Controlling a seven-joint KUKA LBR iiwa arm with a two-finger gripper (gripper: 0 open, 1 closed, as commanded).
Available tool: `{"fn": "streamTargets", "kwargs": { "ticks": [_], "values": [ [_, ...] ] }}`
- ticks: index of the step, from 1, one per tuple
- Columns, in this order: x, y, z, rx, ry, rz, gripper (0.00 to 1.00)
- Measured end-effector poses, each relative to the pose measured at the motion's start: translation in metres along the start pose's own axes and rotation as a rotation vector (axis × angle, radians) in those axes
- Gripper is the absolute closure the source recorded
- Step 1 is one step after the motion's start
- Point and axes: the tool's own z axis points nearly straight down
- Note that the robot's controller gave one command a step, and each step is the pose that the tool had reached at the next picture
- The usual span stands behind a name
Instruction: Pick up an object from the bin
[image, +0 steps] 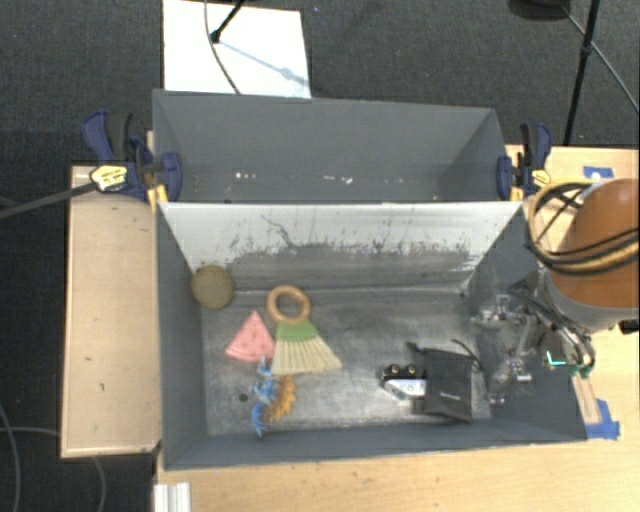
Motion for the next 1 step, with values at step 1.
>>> {"fn": "streamTargets", "kwargs": {
  "ticks": [1],
  "values": [
    [-0.0018, 0.0003, -0.0029, 0.001, -0.007, -0.004, 0.00]
  ]
}}
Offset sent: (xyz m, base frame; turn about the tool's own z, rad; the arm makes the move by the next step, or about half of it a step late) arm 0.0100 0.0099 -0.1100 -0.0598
